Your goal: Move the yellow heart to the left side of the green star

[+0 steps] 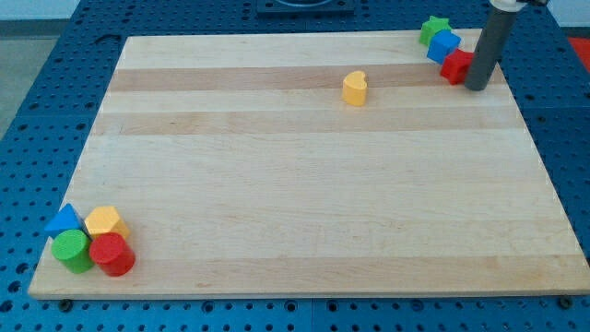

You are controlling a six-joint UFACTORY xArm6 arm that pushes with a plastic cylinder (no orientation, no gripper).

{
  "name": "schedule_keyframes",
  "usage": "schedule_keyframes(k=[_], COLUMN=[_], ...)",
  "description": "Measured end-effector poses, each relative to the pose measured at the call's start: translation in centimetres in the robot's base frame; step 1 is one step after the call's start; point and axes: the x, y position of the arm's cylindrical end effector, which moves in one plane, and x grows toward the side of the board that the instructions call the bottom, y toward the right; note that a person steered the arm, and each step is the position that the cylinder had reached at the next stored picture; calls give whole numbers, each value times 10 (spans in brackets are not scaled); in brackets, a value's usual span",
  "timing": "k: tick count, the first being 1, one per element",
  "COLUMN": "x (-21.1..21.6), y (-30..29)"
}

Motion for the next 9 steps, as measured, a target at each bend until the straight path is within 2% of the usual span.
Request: schedule_keyframes(k=[1, 2, 3, 4, 5, 6, 7, 8, 9], x=[-1, 36, 67, 73, 33, -11, -10, 27, 20], y=[0, -3, -65, -152, -188, -138, -138, -186, -202])
